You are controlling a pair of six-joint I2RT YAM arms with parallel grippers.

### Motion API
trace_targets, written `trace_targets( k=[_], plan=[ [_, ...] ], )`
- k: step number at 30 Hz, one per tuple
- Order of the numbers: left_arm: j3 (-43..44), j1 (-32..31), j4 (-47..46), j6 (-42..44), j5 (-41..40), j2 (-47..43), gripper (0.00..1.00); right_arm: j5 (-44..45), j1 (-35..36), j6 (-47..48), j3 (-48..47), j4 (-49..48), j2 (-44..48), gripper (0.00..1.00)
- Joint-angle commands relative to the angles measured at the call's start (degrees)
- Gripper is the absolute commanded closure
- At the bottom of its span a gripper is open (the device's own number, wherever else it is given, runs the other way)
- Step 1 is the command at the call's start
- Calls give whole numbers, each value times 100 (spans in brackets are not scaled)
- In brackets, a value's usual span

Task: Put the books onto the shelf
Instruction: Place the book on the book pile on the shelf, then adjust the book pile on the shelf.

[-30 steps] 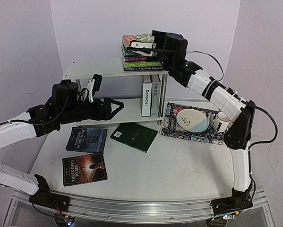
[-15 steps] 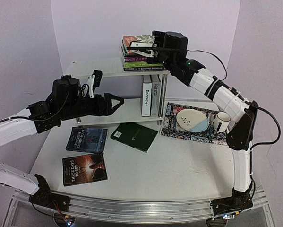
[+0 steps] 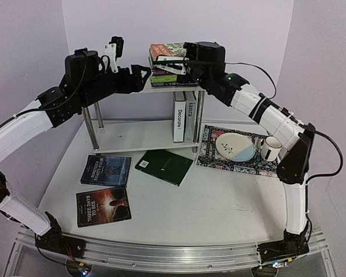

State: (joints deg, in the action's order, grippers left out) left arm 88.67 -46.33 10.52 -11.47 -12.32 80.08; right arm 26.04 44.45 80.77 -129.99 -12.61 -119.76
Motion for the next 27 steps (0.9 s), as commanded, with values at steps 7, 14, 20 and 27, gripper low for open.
trace_targets(
  k=[7, 14, 20, 27],
  plan=[
    [886, 646, -86, 768, 510, 584, 13, -255, 71, -816, 453, -37, 893, 2],
    [1365, 997, -7, 911, 1096, 987, 7, -176, 134, -1775, 1620, 131, 1733, 2],
    [1619, 1248, -9, 837, 2010, 1220, 5, -705, 131, -3793, 2396, 778, 2675, 2],
    [1852, 1254, -7, 1013, 2090, 1480, 0, -1540, 38, -6381, 2248, 1887, 3037, 2]
  ],
)
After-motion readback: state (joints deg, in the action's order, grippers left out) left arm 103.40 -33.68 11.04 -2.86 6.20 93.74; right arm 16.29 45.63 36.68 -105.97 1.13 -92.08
